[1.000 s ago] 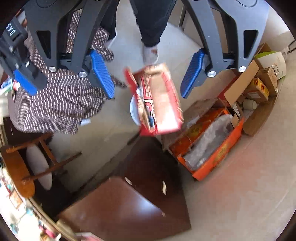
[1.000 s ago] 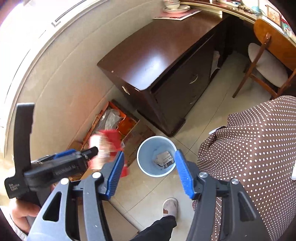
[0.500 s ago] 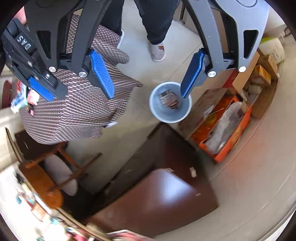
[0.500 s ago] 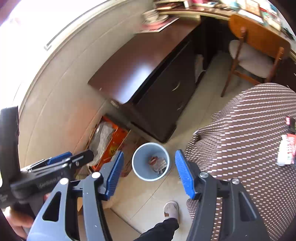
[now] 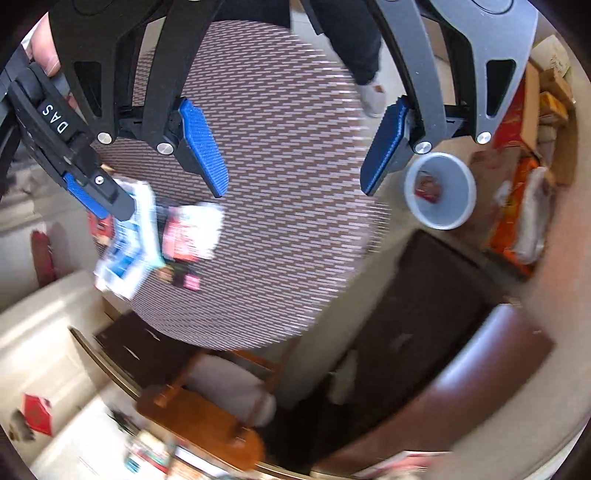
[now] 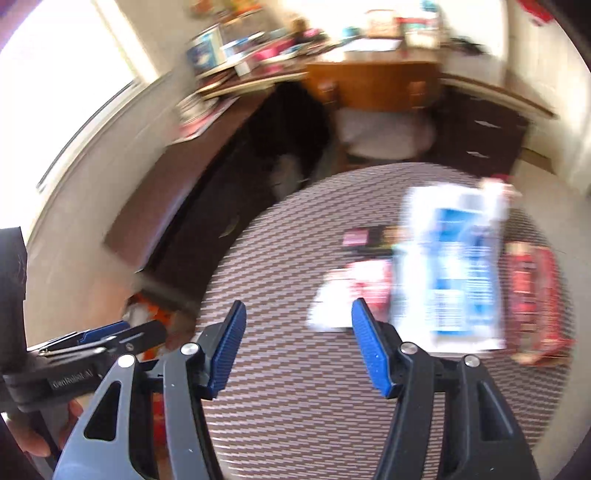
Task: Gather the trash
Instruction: 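Move both open tools back over the table, then grasp the blue-and-white toothpaste box with left tool while right grasps red newspaper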
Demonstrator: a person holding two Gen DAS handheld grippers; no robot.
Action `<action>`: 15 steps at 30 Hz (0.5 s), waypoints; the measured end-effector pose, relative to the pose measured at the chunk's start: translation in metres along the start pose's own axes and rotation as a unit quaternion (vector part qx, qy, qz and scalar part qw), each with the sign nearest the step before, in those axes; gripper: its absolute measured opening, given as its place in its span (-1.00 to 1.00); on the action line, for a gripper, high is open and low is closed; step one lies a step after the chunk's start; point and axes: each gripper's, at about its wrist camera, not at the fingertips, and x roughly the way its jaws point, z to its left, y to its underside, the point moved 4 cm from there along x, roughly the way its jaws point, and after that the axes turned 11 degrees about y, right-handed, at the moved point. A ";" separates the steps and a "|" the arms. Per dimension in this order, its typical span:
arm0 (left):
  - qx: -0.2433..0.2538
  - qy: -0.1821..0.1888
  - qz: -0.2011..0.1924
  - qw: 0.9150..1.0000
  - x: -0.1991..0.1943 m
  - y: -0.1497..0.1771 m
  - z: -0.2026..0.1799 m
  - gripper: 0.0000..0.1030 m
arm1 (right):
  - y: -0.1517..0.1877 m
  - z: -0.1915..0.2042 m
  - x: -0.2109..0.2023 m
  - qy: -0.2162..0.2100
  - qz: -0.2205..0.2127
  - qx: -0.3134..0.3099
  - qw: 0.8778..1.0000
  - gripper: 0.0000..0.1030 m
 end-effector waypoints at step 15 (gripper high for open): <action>0.017 0.047 0.073 0.996 0.127 0.024 -0.155 0.43 | 0.086 -0.261 0.033 0.071 0.114 0.281 0.950 0.30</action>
